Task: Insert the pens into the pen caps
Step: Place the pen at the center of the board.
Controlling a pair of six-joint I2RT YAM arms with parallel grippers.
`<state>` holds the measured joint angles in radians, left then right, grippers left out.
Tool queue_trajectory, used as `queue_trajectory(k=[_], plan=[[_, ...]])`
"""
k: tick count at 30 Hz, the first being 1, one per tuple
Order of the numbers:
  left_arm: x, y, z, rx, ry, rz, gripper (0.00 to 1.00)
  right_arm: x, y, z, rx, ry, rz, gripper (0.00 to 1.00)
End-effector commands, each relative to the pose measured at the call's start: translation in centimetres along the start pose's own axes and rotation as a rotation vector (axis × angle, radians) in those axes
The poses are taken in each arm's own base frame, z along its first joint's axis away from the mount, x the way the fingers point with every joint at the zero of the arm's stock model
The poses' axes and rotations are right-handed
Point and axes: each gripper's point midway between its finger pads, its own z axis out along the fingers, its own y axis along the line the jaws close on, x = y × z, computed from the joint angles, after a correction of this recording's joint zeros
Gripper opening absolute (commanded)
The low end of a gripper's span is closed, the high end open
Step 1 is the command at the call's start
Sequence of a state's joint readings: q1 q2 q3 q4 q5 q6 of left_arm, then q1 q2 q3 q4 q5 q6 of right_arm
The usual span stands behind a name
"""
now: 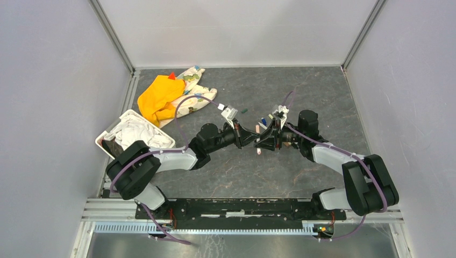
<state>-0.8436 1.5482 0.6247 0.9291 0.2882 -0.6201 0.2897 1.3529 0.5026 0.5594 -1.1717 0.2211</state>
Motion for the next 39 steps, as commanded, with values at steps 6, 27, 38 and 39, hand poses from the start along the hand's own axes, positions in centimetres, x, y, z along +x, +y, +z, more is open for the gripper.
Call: queue_trajectory(k=[6, 27, 38, 39], plan=[[0.1, 7.4, -5.0, -0.358, -0.041, -0.011, 0.02, -1.1, -3.7, -1.2, 0.169, 0.147, -0.314, 0.77], [1.4, 24.7, -20.2, -1.43, 0.18, -0.141, 0.15, -2.5, -7.0, -5.3, 0.372, 0.201, -0.4, 0.83], [-2.6, 21.1, -18.3, -1.269, 0.089, -0.155, 0.56, -3.3, -7.1, -6.1, 0.398, 0.185, -0.422, 0.84], [-3.1, 20.4, -17.8, -1.226, 0.087, -0.154, 0.57, -3.3, -7.1, -6.2, 0.402, 0.184, -0.425, 0.84]])
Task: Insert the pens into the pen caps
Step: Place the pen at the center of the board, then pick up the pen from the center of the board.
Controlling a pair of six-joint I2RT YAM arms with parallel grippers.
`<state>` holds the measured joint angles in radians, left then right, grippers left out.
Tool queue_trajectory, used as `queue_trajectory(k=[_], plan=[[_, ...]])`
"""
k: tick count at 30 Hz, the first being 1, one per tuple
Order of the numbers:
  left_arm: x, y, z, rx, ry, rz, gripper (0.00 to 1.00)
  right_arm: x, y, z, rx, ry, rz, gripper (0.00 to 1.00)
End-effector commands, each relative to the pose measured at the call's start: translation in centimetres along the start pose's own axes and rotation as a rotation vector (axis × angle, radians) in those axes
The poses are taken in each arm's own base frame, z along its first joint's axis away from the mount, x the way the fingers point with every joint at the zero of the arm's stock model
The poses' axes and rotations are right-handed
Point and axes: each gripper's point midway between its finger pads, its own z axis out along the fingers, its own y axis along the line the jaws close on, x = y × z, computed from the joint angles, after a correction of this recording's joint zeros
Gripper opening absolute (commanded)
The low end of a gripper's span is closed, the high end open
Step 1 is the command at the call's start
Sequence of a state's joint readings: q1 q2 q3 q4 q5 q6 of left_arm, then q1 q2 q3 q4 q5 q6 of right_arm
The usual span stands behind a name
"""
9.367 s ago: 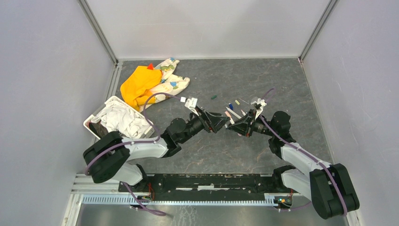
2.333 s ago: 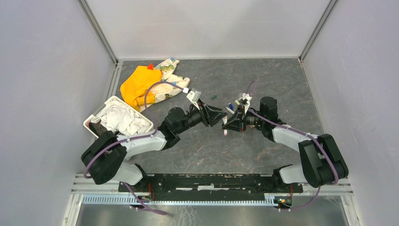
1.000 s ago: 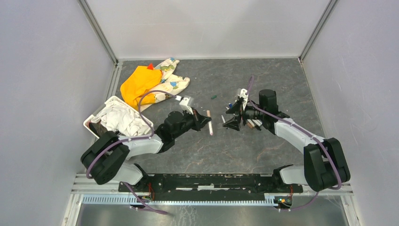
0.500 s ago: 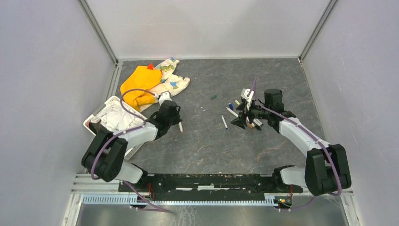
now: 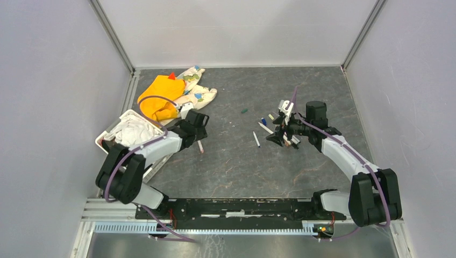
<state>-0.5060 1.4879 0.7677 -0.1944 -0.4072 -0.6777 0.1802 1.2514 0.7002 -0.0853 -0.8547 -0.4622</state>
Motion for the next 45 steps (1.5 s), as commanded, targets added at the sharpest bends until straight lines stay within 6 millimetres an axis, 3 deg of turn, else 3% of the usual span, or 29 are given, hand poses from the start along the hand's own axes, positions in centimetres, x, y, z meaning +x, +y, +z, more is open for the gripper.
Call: queue_trajectory(k=[1, 5, 8, 10, 15, 18, 20, 23, 28, 32, 34, 37, 45], plan=[[-3.5, -3.0, -3.7, 0.176, -0.063, -0.031, 0.59, -1.9, -0.9, -0.9, 0.04, -0.037, -0.07, 0.84], [-4.8, -7.9, -8.7, 0.528, -0.086, 0.006, 0.66, -2.5, -2.1, -2.1, 0.108, -0.038, -0.112, 0.84], [-6.8, -11.7, -14.8, 0.85, -0.155, 0.028, 0.76, -3.4, -3.7, -3.9, 0.222, -0.031, -0.176, 0.86], [-8.4, -13.3, -18.4, 0.979, -0.194, 0.069, 0.8, -4.1, -4.9, -5.4, 0.318, -0.017, -0.219, 0.87], [-12.9, -14.0, -24.7, 1.078, -0.339, 0.147, 0.99, -8.1, -6.3, -8.8, 0.5, -0.065, -0.221, 0.94], [-14.0, -14.1, -27.8, 1.154, -0.394, 0.148, 1.0, -9.8, -5.2, -8.6, 0.414, -0.08, -0.175, 0.96], [-14.1, -13.9, -29.1, 1.19, -0.416, 0.142, 1.0, -11.2, -3.5, -8.2, 0.3, -0.102, -0.167, 0.96], [-13.4, -12.9, -29.9, 1.205, -0.458, 0.157, 1.0, -12.6, -1.6, -8.0, 0.214, -0.166, -0.168, 0.98], [-11.3, -11.4, -30.7, 1.256, -0.498, 0.168, 1.0, -11.2, -2.4, -8.4, 0.247, -0.2, -0.094, 0.98], [-10.1, -11.2, -31.3, 1.332, -0.5, 0.116, 1.0, -11.8, -2.5, -9.0, 0.251, -0.264, -0.028, 0.98], [-10.1, -11.0, -30.8, 1.316, -0.499, 0.09, 1.0, -11.8, -4.1, -10.1, 0.325, -0.262, 0.031, 0.98], [-9.9, -10.8, -29.5, 1.273, -0.483, 0.054, 1.0, -11.4, -4.8, -10.6, 0.356, -0.251, 0.044, 0.98], [-8.1, -9.9, -25.0, 1.14, -0.402, 0.013, 1.0, -6.2, -2.0, -7.4, 0.164, -0.237, -0.083, 0.98]])
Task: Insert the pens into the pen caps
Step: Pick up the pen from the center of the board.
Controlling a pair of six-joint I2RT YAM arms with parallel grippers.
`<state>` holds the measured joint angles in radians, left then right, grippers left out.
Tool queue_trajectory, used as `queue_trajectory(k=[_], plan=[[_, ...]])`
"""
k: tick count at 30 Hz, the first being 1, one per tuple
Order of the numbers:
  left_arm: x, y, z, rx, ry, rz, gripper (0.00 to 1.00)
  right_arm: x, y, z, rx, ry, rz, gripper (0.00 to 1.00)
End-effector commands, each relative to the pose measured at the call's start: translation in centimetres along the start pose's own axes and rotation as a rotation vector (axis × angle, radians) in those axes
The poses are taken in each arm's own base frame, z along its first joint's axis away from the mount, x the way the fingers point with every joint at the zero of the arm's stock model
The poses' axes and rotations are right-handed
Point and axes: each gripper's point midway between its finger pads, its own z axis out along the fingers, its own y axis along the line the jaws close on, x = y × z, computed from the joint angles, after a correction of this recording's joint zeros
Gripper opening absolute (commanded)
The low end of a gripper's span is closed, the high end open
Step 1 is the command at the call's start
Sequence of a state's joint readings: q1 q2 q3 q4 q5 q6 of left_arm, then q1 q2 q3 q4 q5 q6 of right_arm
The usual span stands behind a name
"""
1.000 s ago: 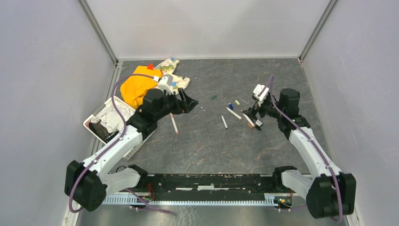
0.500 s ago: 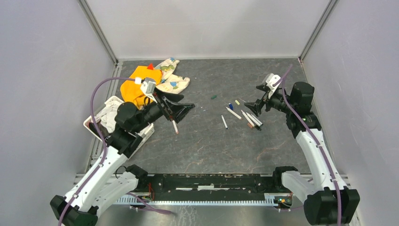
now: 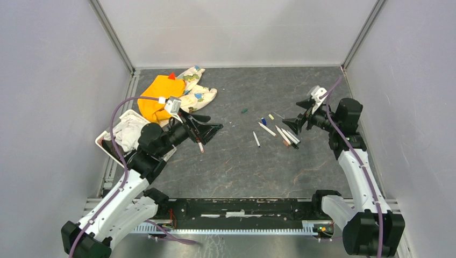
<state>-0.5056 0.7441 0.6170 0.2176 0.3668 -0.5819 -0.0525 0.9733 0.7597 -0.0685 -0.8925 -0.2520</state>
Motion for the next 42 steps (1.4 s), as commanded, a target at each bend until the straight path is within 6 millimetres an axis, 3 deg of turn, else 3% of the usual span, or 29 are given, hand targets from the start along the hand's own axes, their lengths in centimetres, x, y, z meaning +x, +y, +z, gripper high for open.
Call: queue_trajectory(k=[1, 6, 9, 15, 20, 25, 31, 42], plan=[[0.9, 1.4, -0.1, -0.053, -0.01, -0.043, 1.0, 2.8, 2.3, 0.8, -0.145, -0.043, -0.076, 0.98], [1.2, 2.2, -0.1, -0.071, -0.037, -0.044, 1.0, 7.1, 2.3, 2.7, -0.14, 0.123, -0.122, 0.98], [1.3, 2.5, 0.1, -0.068, -0.052, -0.042, 1.0, 8.8, 2.3, 4.3, -0.158, 0.24, -0.134, 0.91], [1.8, 2.5, 0.7, -0.056, -0.018, -0.052, 0.99, 10.2, 1.8, 7.4, -0.206, 0.377, -0.098, 0.76], [1.6, 2.0, 0.4, -0.042, -0.007, -0.039, 0.99, 11.8, -0.1, 10.0, -0.192, 0.504, -0.051, 0.66], [2.3, 2.9, 0.0, -0.078, -0.008, -0.028, 1.0, 14.0, -0.8, 10.8, -0.135, 0.588, -0.042, 0.65], [2.4, 3.7, 0.3, -0.095, -0.026, -0.009, 0.99, 16.8, 0.6, 11.7, -0.148, 0.679, -0.036, 0.62], [2.8, 4.1, 1.3, -0.093, -0.008, -0.016, 0.99, 18.1, 0.2, 11.9, -0.105, 0.705, -0.012, 0.6]])
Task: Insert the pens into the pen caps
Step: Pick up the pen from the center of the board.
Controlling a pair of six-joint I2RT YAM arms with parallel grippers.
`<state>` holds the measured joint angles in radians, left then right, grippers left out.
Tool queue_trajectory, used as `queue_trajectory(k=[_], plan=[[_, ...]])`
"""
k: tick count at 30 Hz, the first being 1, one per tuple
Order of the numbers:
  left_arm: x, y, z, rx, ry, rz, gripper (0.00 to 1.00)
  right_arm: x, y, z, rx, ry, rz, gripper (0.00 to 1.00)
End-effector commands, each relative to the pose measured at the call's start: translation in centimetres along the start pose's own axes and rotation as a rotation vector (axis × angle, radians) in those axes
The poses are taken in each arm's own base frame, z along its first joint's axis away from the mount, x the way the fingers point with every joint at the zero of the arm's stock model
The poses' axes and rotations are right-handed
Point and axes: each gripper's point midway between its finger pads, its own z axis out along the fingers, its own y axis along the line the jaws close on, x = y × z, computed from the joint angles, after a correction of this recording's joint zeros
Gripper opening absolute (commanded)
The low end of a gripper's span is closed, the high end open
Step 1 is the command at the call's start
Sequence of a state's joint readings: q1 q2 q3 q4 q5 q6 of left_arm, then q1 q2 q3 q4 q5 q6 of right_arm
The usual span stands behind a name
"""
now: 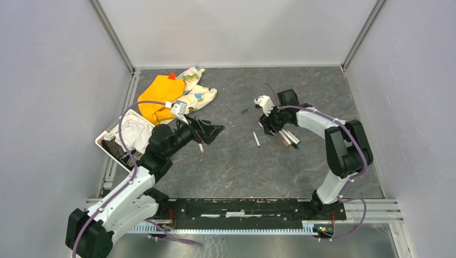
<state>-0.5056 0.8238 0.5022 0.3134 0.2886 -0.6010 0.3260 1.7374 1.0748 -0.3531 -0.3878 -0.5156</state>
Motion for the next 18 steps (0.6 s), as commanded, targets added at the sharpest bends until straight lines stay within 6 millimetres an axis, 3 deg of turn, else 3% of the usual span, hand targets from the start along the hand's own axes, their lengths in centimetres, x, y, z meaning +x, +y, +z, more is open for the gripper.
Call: queue_trajectory(k=[1, 8, 18], plan=[[-0.9, -0.5, 0.2, 0.031, -0.04, 0.024, 0.99, -0.8, -1.2, 0.2, 0.043, -0.017, 0.013, 0.6], [0.3, 0.0, -0.1, 0.029, -0.033, -0.017, 0.99, -0.3, -0.9, 0.8, 0.031, -0.01, 0.032, 0.58], [0.4, -0.3, 0.4, 0.049, -0.013, -0.017, 0.99, 0.7, -1.7, 1.4, 0.068, 0.024, 0.032, 0.55]])
